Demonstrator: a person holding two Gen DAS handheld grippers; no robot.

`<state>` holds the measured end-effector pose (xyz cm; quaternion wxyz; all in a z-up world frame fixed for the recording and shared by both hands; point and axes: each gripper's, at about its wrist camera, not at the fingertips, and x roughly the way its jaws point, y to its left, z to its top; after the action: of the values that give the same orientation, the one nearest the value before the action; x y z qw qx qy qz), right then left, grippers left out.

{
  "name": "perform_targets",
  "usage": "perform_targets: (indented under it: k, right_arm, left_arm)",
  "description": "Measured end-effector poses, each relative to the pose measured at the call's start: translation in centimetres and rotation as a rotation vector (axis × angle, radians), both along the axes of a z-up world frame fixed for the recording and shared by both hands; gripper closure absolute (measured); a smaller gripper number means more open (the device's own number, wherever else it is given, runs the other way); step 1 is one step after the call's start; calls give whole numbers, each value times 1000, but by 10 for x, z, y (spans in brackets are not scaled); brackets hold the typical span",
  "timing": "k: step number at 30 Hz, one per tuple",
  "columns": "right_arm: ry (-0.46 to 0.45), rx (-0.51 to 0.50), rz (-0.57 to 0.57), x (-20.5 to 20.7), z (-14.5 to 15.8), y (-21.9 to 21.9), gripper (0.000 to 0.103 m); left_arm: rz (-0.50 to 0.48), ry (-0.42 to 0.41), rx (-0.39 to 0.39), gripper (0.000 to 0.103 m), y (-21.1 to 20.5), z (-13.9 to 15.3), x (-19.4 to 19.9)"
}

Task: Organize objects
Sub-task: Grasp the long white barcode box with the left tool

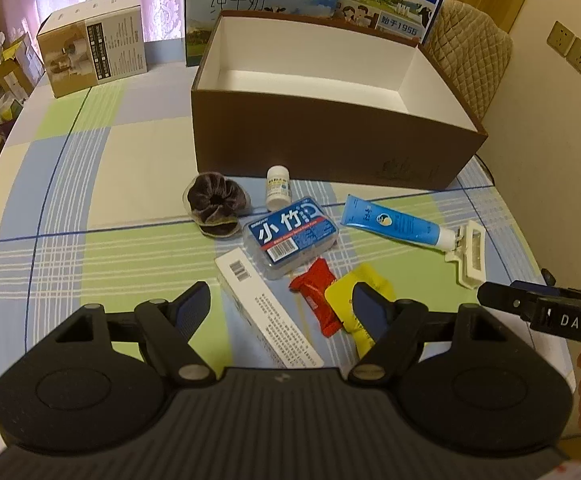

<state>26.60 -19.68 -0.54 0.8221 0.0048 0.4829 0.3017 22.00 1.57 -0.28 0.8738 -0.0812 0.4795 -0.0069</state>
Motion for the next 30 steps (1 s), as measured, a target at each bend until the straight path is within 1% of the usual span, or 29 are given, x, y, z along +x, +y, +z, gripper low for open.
perform_targets:
  k: [9,13,24,26,27,30]
  right_arm:
    - [30,-26,1,-3,-15,-2,40]
    - [43,-39,-4,-2,-20,-4,40]
    - [60,-55,-19,3,-28,-7,40]
    - [61,-57,-20,4,-30,-6,40]
    - [61,-58,-17,5,-30,-5,40]
    - [52,-56,6,6,-31,1,40]
  left_arm:
    - [-14,30,14,29,-7,-16,-2]
    - [-19,57,20,32,-10,-28,1]
    - [-5,135,56,36,-11,-66,27]
    - [-1,139,56,37,-10,-72,32]
    - [2,142,57,38,-10,-75,35]
    - [6,150,64,45,-10,-82,43]
